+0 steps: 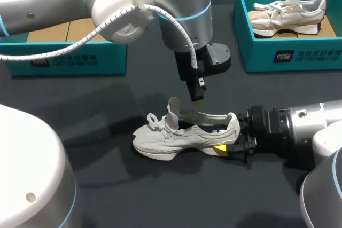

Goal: Take the shoe out of the shoebox, open the shoe tongue, remove and reinsert the insole, then place the shoe into the shoebox

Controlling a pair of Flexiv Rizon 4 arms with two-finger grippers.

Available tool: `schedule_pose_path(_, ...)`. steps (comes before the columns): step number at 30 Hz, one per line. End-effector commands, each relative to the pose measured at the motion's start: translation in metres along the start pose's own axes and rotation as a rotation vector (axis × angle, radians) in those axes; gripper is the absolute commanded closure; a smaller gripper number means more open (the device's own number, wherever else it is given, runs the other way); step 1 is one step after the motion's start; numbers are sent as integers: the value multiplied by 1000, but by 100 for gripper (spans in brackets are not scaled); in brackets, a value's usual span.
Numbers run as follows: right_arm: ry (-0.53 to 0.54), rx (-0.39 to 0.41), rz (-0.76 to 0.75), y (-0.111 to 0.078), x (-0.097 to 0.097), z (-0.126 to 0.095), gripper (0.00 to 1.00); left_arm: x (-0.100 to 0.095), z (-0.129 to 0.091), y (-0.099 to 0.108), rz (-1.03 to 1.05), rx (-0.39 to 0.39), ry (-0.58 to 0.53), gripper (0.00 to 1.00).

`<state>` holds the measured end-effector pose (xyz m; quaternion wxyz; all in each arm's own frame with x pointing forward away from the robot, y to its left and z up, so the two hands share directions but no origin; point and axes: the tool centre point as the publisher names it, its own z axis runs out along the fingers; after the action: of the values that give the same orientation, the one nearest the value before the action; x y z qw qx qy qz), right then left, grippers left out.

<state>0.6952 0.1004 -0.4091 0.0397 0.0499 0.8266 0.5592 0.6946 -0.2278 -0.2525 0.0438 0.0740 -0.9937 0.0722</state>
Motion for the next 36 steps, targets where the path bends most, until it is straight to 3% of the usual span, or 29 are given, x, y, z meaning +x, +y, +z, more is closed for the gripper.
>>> schedule_pose_path(1,-2,4,0,0,0,0,100,2,9,-6,9,-2,-8,100)
schedule_pose_path(26,-2,4,0,0,0,0,100,1,83,-17,106,-40,21,100)
schedule_pose_path(36,-2,4,0,0,0,0,100,-2,105,-8,106,-76,51,100)
